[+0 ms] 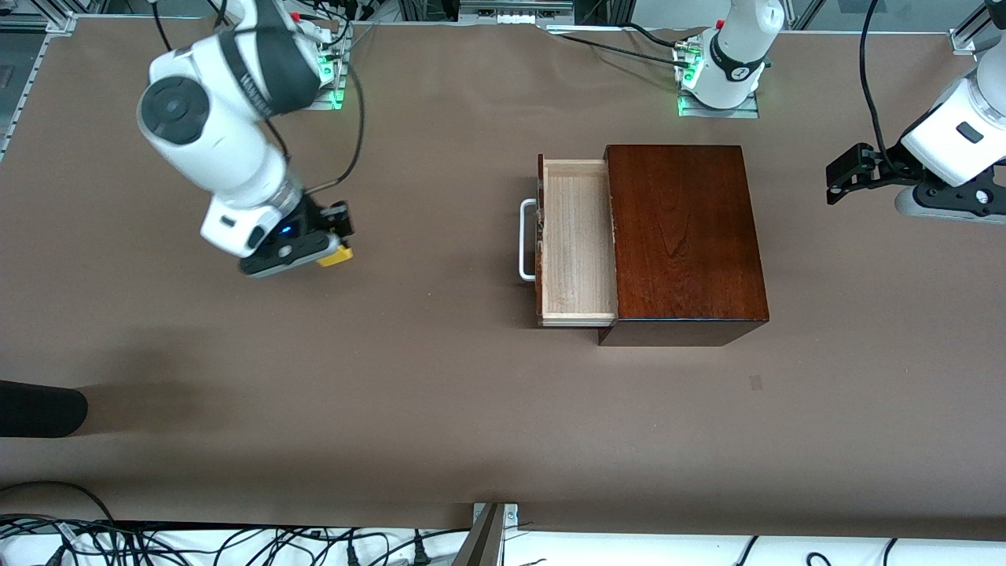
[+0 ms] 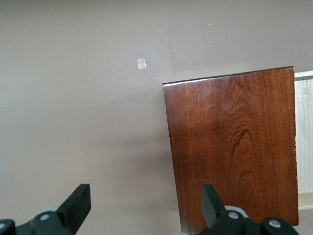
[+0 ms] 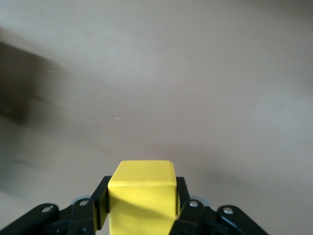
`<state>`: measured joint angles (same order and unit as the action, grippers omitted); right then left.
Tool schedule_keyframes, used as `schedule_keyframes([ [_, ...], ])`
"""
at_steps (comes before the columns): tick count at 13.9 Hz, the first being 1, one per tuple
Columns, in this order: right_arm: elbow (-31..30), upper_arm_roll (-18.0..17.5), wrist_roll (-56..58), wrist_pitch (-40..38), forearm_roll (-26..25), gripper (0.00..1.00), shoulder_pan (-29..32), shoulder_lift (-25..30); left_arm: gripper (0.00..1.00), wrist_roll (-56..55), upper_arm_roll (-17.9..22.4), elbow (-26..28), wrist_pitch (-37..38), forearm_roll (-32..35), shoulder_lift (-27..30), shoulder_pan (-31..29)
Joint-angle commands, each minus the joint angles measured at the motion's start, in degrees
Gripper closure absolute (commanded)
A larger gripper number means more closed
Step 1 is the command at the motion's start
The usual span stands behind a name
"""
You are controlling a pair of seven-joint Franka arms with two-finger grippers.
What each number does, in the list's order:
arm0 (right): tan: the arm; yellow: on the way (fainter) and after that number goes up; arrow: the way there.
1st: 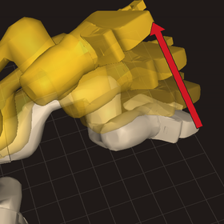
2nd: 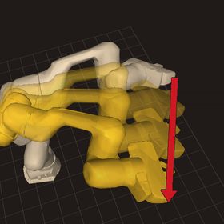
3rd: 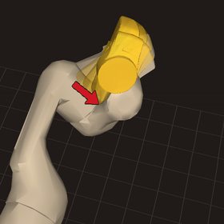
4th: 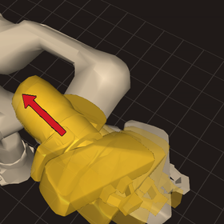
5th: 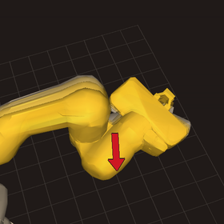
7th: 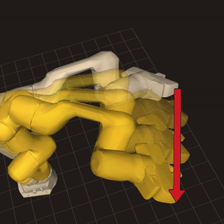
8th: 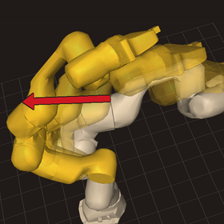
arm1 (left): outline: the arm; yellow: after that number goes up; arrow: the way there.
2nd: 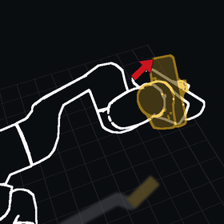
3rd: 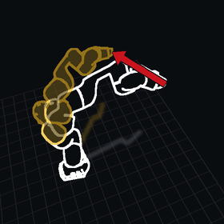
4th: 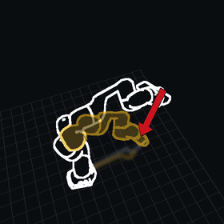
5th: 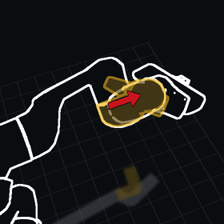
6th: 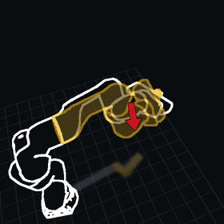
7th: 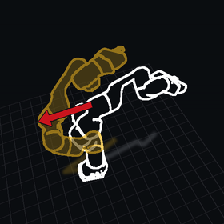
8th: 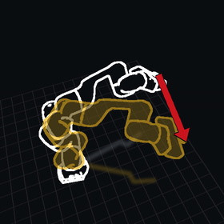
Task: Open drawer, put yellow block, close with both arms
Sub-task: 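Carry the yellow cube over the open drawer with the right gripper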
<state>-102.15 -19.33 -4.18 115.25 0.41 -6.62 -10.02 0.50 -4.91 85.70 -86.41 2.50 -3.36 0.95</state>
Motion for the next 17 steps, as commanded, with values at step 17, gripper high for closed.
schedule_keyframes([
  [17,39.21,-5.81,10.41,-2.66,-20.16,0.91,-32.48,-29.79,0.00,0.30,0.43,0.78,-0.60,-0.22,1.07,0.45],
])
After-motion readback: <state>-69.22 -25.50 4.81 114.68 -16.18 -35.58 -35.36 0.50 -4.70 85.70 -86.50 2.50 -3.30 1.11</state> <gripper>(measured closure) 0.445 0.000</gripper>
